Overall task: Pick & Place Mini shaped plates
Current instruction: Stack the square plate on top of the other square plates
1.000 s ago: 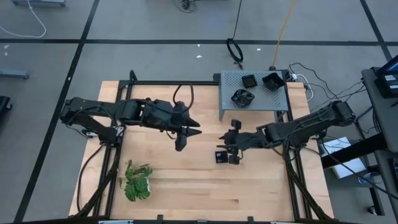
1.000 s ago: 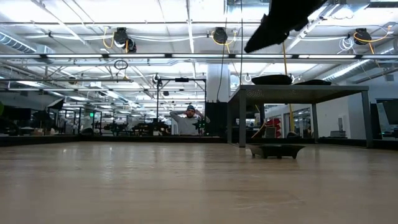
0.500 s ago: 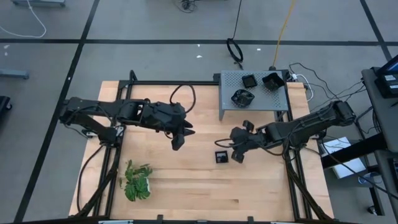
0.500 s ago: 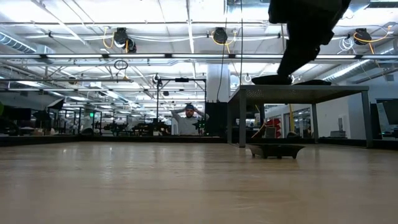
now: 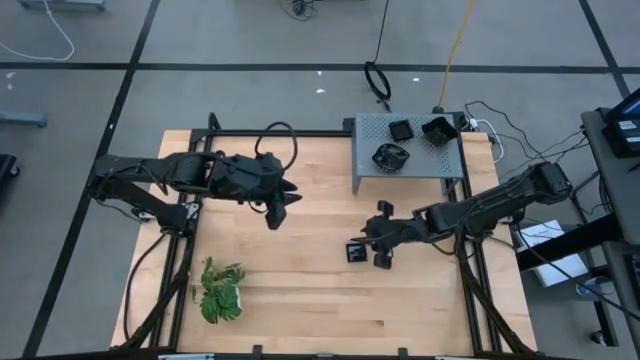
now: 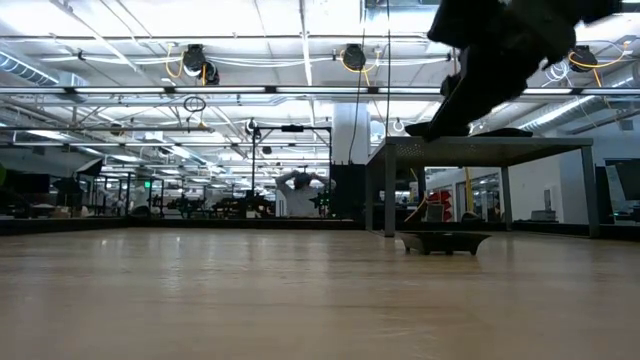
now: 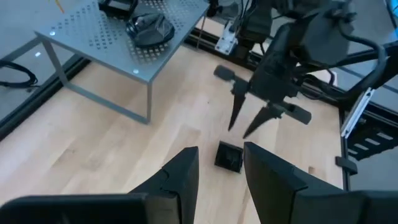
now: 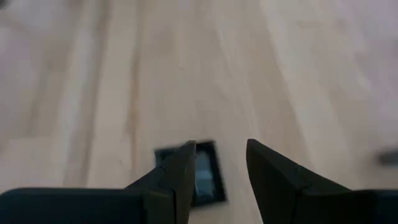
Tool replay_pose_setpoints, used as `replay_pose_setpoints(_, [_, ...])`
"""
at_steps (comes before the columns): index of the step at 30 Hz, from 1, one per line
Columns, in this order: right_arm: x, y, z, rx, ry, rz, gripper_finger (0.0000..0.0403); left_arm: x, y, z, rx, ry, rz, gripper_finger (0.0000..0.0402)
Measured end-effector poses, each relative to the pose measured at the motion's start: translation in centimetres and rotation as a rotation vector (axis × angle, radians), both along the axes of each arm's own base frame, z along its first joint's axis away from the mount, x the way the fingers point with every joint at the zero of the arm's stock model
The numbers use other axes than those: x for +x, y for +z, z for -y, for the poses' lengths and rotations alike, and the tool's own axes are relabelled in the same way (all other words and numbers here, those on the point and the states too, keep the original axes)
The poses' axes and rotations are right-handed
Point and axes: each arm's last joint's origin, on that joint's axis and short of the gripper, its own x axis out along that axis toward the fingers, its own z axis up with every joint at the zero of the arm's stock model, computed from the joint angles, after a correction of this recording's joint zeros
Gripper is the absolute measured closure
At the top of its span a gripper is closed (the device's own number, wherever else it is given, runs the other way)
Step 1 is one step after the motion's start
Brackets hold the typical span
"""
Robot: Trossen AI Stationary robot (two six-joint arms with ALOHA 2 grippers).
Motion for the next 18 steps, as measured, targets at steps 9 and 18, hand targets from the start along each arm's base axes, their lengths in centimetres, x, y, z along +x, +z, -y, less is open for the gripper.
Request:
replay_pose_setpoints(9, [-1.9,-5.7,1.4,0.056,-0.003,0.228,0.0273,-0.1,0.0,0.0,0.002,-0.004,0.002,0.0273])
replay_pose_setpoints(18, [-1.2,-8.5,2.7,0.122,-0.051,0.168,0.0273,0.0,0.1,-0.9,0.003,0.028,0.004,0.0273])
